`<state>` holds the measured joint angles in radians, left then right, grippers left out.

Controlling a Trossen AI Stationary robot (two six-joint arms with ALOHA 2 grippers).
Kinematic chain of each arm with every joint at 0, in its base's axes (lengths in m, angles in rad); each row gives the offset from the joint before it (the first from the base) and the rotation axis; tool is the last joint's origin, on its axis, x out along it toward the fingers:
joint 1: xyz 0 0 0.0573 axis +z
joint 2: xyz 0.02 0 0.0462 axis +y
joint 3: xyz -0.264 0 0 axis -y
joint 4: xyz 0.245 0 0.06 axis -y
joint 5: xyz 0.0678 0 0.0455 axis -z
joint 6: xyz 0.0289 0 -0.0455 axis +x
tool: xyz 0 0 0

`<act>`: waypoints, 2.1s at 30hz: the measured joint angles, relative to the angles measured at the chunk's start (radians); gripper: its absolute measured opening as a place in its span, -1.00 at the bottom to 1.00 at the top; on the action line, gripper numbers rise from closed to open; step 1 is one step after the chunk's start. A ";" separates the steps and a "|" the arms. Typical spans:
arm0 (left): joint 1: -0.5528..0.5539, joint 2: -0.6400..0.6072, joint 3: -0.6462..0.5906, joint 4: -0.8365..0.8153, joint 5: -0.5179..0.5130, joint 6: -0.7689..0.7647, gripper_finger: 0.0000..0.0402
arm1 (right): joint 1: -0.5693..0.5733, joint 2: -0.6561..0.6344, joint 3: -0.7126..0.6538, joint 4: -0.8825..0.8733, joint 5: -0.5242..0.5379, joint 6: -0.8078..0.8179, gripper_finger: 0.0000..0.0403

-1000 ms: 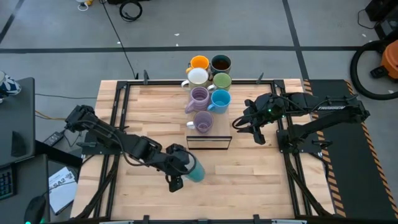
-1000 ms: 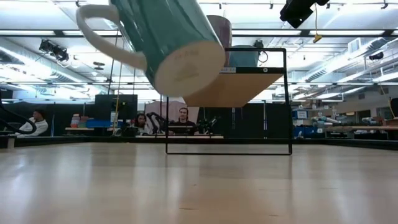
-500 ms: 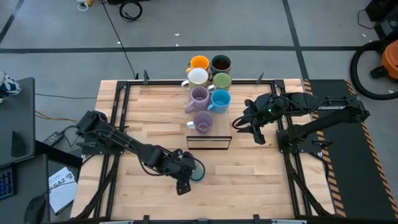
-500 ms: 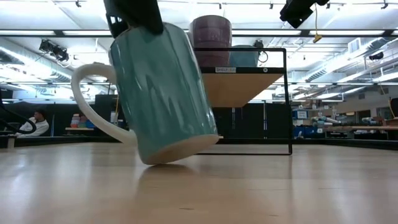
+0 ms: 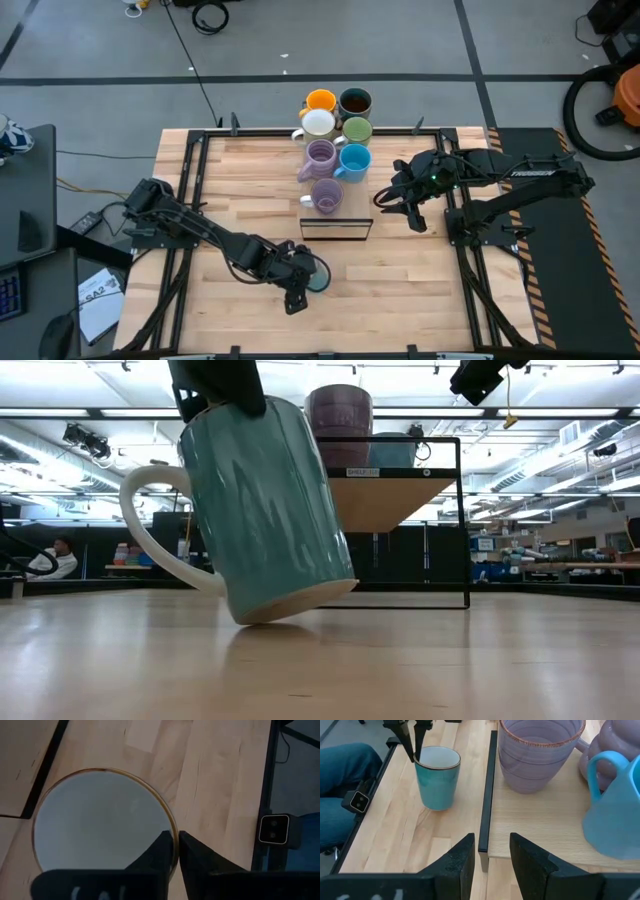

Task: Place coffee mugs
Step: Put the white and blue mug on the shelf

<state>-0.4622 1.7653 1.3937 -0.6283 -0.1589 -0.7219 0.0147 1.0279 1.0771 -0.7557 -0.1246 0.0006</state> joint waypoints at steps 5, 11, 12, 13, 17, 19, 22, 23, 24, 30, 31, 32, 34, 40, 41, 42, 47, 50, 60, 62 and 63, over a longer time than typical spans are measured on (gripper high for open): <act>0.000 0.003 -0.003 0.013 0.001 0.000 -0.73 | 0.000 0.000 0.000 0.000 0.000 0.000 -0.36; 0.000 0.003 -0.003 0.030 0.000 0.001 -0.71 | 0.000 0.000 0.000 0.000 0.000 0.000 -0.36; 0.000 0.003 -0.003 0.034 0.000 0.001 -0.71 | 0.000 0.000 0.000 0.000 0.000 0.000 -0.36; 0.000 0.003 -0.003 0.035 0.000 0.001 -0.71 | 0.000 0.000 0.000 0.000 0.000 0.000 -0.36; 0.000 0.003 -0.003 0.035 0.000 0.001 -0.70 | 0.000 0.000 0.000 0.000 0.000 0.000 -0.36; 0.000 0.003 -0.003 0.036 0.000 0.000 -0.68 | 0.000 0.000 0.000 0.000 0.000 0.000 -0.36; 0.000 0.003 -0.003 0.049 0.000 0.000 -0.62 | 0.000 0.000 0.000 0.000 0.000 0.000 -0.36; 0.000 0.003 -0.003 0.055 0.000 0.000 -0.60 | 0.000 0.000 0.000 0.000 0.000 0.000 -0.36; 0.000 0.003 -0.003 0.062 0.000 0.001 -0.56 | 0.000 0.000 0.000 0.000 0.000 0.000 -0.36; 0.000 0.003 -0.003 0.102 -0.001 0.001 -0.33 | 0.000 0.000 0.000 0.000 0.000 0.000 -0.36; 0.000 0.003 -0.003 0.106 -0.001 0.002 -0.30 | 0.000 0.000 0.000 0.000 0.000 0.000 -0.36; 0.001 0.003 -0.003 0.108 -0.001 0.002 -0.27 | 0.000 0.000 0.000 0.001 0.000 0.001 -0.36; 0.005 0.003 -0.003 0.111 0.004 0.002 -0.23 | 0.000 0.000 0.000 0.013 -0.003 0.016 -0.36; 0.029 -0.021 -0.002 0.102 0.083 0.015 -0.22 | 0.004 0.000 0.000 0.107 -0.027 0.090 -0.36; 0.029 -0.031 -0.002 0.102 0.090 0.025 -0.22 | 0.007 0.000 0.000 0.126 -0.035 0.099 -0.36; 0.029 -0.041 -0.001 0.105 0.093 0.034 -0.22 | 0.011 0.001 0.000 0.147 -0.043 0.108 -0.36; 0.027 -0.108 0.000 0.017 0.095 0.058 -0.22 | 0.048 0.009 0.001 0.244 -0.060 0.164 -0.36; 0.020 -0.146 0.000 -0.065 0.083 0.057 -0.22 | 0.086 0.033 0.001 0.318 -0.060 0.183 -0.36; -0.020 -0.163 -0.015 -0.314 -0.070 0.053 -0.22 | 0.228 0.194 0.001 0.554 -0.061 0.181 -0.36; -0.024 -0.163 -0.041 -0.297 -0.103 0.053 -0.22 | 0.250 0.226 0.001 0.565 -0.061 0.181 -0.36; -0.025 -0.163 -0.054 -0.282 -0.115 0.053 -0.22 | 0.262 0.242 0.001 0.572 -0.061 0.181 -0.36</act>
<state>-0.4873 1.6028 1.3396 -0.9105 -0.2741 -0.6693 0.2765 1.2701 1.0779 -0.1839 -0.1852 0.1813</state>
